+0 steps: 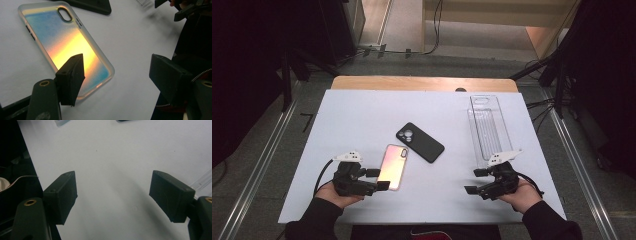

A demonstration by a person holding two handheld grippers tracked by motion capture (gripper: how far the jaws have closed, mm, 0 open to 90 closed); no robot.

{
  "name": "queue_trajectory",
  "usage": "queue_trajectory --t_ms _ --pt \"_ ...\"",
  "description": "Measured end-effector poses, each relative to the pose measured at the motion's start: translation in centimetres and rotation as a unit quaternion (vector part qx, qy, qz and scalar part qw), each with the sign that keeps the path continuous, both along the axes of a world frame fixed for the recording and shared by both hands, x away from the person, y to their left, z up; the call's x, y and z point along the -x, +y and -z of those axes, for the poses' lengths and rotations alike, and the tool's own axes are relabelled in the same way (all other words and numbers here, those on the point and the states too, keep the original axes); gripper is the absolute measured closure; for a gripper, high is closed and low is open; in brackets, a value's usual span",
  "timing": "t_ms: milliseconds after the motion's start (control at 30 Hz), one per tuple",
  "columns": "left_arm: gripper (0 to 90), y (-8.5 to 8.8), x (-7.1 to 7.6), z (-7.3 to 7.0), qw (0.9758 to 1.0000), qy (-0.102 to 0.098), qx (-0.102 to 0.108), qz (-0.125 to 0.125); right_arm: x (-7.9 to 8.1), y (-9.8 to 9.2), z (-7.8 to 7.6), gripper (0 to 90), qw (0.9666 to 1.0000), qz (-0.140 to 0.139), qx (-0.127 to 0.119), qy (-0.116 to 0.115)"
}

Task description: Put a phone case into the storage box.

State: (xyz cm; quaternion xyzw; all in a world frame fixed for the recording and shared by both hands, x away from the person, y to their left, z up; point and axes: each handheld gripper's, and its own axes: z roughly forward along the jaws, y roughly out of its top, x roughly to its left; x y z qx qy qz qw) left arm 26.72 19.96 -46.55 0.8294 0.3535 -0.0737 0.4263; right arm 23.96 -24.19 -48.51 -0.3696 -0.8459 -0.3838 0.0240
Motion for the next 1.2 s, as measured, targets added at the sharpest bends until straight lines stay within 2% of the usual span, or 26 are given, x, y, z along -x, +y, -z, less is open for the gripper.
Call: queue_trajectory --t_ms 333,467,767,933,1000,1033,1067,1133,1200 --pt "28.5 0.0 -0.2 -0.1 1.0 -0.002 0.0 -0.005 0.0 -0.1 -0.1 20.3 1.0 0.004 0.001 0.003" --pt "28.5 -0.2 -0.4 -0.2 0.9999 -0.01 -0.004 -0.008 0.0 -0.1 0.0 20.4 1.0 0.001 0.001 0.002" --pt "31.8 -0.3 -1.3 -0.6 0.9994 -0.02 -0.006 -0.027 0.1 0.0 -0.1 20.3 1.0 0.001 0.002 0.002" --pt "39.1 -0.9 -2.3 -0.6 0.9991 -0.018 -0.023 -0.029 0.1 0.1 -0.1 20.3 1.0 0.0 0.002 0.003" --pt "39.7 -1.1 -2.7 -0.4 0.9991 -0.01 -0.027 -0.031 0.1 0.1 -0.1 20.4 1.0 0.0 0.003 0.003" --pt "47.1 -1.2 -2.9 -0.3 0.9991 -0.008 -0.029 -0.031 0.2 0.1 -0.1 20.3 1.0 -0.001 0.006 0.002" --pt "47.1 -1.3 -3.0 -0.2 0.9989 -0.004 -0.033 -0.034 0.2 0.1 -0.1 20.3 1.0 -0.001 0.006 0.002" --pt "57.0 -1.5 -3.3 -0.2 0.9985 -0.004 -0.04 -0.038 0.2 0.1 -0.1 20.3 1.0 -0.002 0.007 0.0" --pt "60.2 -1.9 -3.7 -0.3 0.9981 -0.002 -0.041 -0.046 0.2 0.1 -0.1 20.3 1.0 -0.002 0.007 -0.001"
